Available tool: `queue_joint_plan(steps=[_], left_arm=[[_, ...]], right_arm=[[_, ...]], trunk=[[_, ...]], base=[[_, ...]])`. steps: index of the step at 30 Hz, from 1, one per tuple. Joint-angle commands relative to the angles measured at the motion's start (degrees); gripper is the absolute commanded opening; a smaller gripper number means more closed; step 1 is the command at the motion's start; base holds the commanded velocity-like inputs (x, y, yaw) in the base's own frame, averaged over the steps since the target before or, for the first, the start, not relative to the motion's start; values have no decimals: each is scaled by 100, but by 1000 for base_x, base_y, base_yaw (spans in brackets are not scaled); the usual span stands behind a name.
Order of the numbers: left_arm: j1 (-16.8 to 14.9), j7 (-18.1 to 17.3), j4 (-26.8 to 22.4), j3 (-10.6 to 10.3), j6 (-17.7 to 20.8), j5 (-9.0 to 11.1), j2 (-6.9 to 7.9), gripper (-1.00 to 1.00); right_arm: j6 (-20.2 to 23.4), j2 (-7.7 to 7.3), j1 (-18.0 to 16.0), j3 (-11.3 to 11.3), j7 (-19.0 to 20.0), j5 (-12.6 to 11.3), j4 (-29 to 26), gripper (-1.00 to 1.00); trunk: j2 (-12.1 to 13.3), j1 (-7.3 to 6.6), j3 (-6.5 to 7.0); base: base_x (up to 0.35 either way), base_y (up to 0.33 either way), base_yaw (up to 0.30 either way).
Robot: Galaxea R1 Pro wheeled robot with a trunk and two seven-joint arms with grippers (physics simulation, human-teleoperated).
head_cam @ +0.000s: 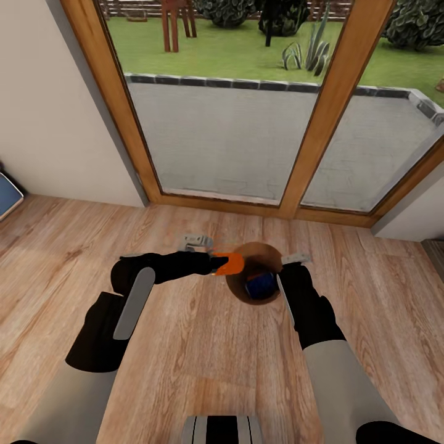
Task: Put the three can of soda from the living room inside the tash can in the kitchen.
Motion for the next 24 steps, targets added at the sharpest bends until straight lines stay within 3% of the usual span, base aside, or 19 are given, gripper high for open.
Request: queue_joint_plan(steps=[1, 24], left_arm=[[1, 2, 2, -5, 0, 0, -1, 100], [4, 39, 6, -23, 0, -5, 5, 100]], right_arm=[[0, 1, -2, 1, 15, -1, -2, -100], [0, 1, 7, 1, 15, -1, 2, -100]], trunk=[[0, -1, 0], [0, -1, 0]], base=[[0, 0, 0], [0, 0, 0]])
